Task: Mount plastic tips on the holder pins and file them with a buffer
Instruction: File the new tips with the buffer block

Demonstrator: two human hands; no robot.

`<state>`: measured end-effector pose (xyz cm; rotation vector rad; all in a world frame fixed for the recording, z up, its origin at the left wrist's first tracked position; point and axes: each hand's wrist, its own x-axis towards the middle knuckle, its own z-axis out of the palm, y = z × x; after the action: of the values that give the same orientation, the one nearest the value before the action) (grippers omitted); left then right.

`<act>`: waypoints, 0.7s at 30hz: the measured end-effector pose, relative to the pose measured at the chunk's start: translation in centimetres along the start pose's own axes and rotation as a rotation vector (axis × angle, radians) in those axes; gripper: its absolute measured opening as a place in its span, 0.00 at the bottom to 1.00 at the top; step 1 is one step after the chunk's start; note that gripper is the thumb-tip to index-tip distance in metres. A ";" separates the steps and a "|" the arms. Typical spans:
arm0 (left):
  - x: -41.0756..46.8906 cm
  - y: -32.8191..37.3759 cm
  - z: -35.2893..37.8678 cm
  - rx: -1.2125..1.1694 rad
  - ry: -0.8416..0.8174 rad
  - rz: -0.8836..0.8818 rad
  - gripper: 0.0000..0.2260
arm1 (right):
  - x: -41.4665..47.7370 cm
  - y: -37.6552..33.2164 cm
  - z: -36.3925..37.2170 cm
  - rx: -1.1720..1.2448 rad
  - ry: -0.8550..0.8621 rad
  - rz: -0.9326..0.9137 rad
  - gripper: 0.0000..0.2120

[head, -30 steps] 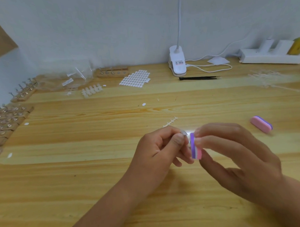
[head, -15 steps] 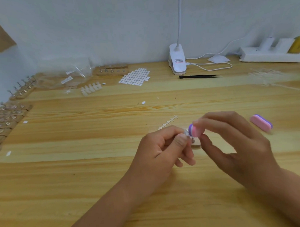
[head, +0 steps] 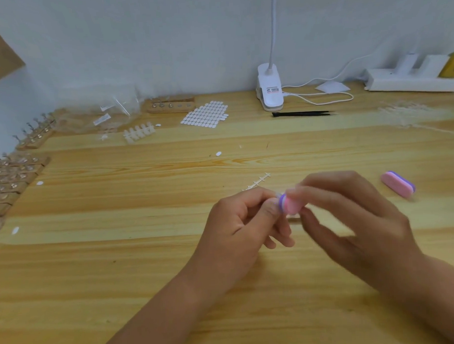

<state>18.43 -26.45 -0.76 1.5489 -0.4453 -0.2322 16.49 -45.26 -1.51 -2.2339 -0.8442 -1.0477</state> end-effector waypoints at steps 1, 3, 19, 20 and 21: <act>0.0 0.1 0.0 0.003 -0.001 -0.002 0.10 | 0.1 0.3 -0.2 -0.006 0.004 0.029 0.10; 0.0 0.1 0.0 0.005 -0.007 -0.002 0.10 | 0.1 0.0 0.0 0.019 0.011 0.043 0.10; 0.0 0.1 -0.1 0.011 0.010 0.014 0.10 | 0.0 0.1 -0.1 0.004 -0.007 0.016 0.09; 0.0 0.0 -0.1 0.015 0.009 0.016 0.10 | 0.0 -0.1 0.0 0.018 0.000 0.026 0.09; 0.0 0.0 0.0 0.020 0.006 0.023 0.09 | -0.1 -0.5 0.2 0.039 0.008 0.023 0.08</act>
<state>18.48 -26.42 -0.77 1.5631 -0.4623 -0.2055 16.24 -44.81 -1.61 -2.2007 -0.8269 -1.0203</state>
